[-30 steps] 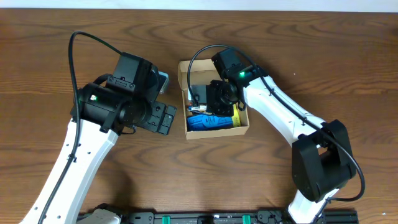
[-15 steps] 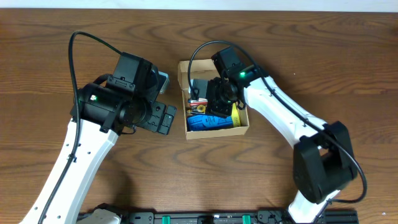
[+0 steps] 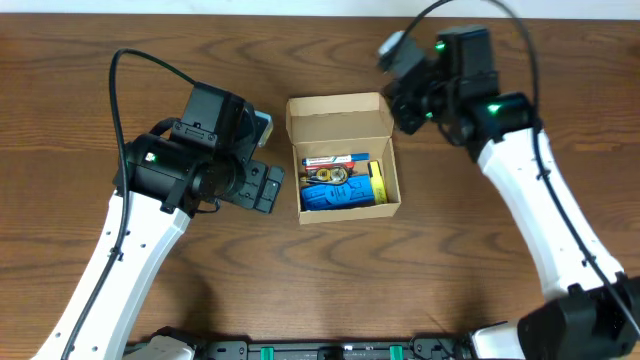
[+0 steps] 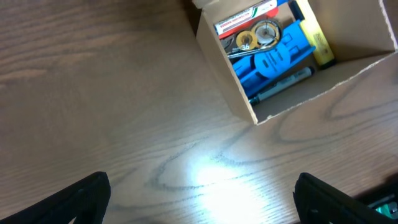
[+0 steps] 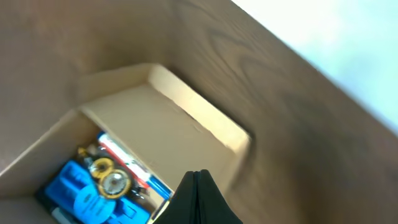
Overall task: Pack container
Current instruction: 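Move both grippers to the box lid's back corners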
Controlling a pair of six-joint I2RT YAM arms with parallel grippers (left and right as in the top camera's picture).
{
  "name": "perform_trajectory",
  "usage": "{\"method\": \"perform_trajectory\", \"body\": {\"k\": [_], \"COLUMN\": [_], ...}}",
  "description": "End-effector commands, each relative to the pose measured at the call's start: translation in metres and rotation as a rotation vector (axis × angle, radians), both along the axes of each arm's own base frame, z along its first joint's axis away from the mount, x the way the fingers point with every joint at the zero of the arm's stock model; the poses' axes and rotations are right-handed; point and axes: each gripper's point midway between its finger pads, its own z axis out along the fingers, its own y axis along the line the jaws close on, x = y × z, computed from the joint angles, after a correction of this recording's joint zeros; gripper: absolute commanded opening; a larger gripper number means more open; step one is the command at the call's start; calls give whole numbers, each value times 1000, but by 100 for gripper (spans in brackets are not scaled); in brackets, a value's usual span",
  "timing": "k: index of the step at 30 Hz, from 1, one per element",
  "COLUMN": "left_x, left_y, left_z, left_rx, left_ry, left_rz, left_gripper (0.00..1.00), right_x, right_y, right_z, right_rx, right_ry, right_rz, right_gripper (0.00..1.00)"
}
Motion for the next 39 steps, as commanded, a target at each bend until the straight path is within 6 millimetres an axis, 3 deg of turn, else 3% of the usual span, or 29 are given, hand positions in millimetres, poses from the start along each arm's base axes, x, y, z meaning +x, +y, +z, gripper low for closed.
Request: {"method": "perform_trajectory", "body": {"k": [1,5,10,16,18,22,25,28,34,39], "left_x": [8,32,68,114,131,155,164,169,175,183], "left_y": [0,-2,5,13,16,19,12,8,-8,-18], "left_z": [2,11,19,-3,-18,-59,-92,-121,-158,-160], "left_rx": [4,0,-77,-261,-307,-393,-452,-472,-572,-645], "left_ry": [-39,-139,-210,-151,-122,-10,84,152,273,284], "left_rz": [-5,13,152,214,249,340,365,408,439,425], "left_gripper": [95,95,95,99,90,56,38,6,6,6], "right_x": [13,25,30,34,37,43,48,52,53,54], "right_y": [-32,-56,-71,-67,-65,-67,-60,-57,-42,-28], "right_z": [-34,-70,-121,-161,-168,-182,-187,-193,-208,-207], "right_rx": [128,196,233,270,284,297,345,376,465,530], "right_ry": [190,325,481,578,590,601,613,628,699,738], "right_rz": [-260,-436,-584,-626,-622,-645,-622,-632,-626,-609], "right_gripper": [1,1,1,1,1,1,1,1,1,1]}}
